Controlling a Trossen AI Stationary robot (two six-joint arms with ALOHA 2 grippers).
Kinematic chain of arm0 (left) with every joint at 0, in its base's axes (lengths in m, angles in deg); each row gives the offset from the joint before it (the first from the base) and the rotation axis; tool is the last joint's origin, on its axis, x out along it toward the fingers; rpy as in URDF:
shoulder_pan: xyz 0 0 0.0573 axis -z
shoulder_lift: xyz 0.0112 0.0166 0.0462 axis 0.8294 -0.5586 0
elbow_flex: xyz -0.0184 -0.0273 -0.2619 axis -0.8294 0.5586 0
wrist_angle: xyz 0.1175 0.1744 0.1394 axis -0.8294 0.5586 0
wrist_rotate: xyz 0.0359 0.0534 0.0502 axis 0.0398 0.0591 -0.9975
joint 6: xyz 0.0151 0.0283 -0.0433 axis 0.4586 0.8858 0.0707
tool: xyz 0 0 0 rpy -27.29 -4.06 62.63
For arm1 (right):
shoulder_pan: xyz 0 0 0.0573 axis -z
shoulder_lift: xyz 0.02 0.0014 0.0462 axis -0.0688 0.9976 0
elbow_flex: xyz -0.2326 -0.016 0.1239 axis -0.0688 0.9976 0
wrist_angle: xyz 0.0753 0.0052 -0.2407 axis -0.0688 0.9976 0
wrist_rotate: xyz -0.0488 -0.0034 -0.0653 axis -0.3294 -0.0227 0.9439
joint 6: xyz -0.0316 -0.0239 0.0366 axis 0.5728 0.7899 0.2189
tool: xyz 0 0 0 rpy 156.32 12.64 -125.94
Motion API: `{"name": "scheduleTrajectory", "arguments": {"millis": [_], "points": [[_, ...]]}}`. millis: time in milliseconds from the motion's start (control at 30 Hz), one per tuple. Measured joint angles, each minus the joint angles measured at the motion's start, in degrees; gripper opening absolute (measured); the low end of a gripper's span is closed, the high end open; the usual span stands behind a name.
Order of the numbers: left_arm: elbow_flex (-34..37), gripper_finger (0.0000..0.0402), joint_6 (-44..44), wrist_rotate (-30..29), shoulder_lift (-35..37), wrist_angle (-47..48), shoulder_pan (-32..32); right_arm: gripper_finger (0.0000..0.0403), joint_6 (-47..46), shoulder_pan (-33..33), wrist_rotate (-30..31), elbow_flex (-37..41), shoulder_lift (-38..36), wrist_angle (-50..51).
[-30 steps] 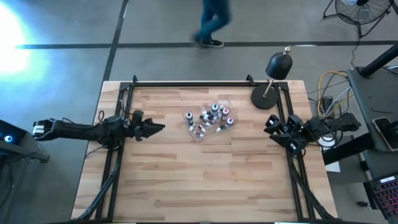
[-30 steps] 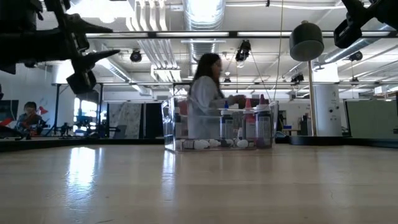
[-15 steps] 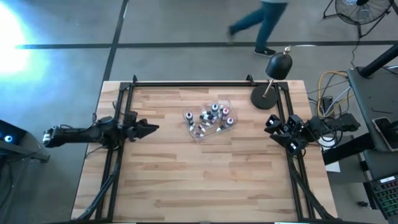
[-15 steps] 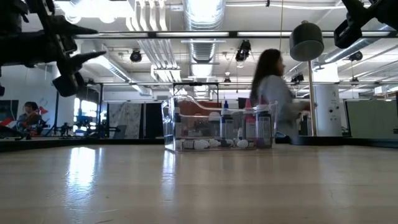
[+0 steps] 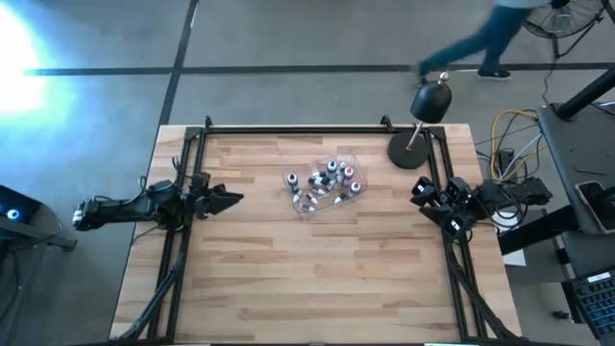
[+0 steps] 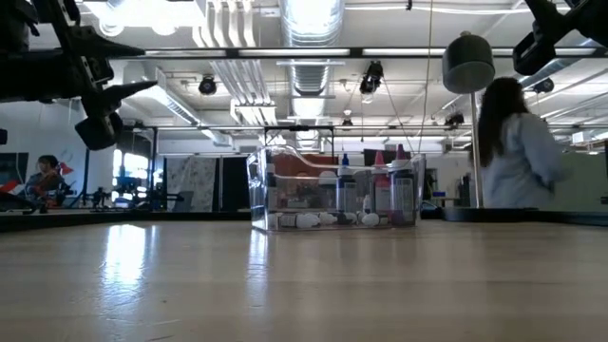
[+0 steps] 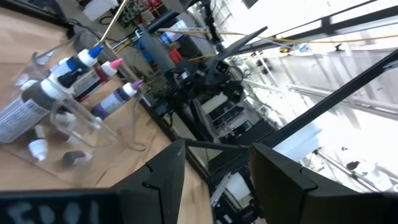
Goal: Pick & Place food coloring
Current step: Return to Home Position
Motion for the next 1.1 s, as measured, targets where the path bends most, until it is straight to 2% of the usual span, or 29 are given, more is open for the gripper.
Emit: {"name": "scheduleTrajectory", "arguments": {"millis": [800, 933, 1100], "points": [[0.0, 0.0152, 1.03, -0.46, -1.43, 0.28, 0.0, 0.0169, 0.0, 0.0, -0.05, 0.0, 0.0, 0.24], [0.0, 0.0152, 11.71, 0.1, -1.45, 0.3, 0.0, 0.0169, 0.0, 0.0, -0.05, 0.0, 0.0, 0.24], [0.0, 0.0152, 31.42, 0.57, -1.97, 4.31, 0.07, 0.0169, 0.0, 0.0, -0.05, 0.0, 0.0, 0.24]]}}
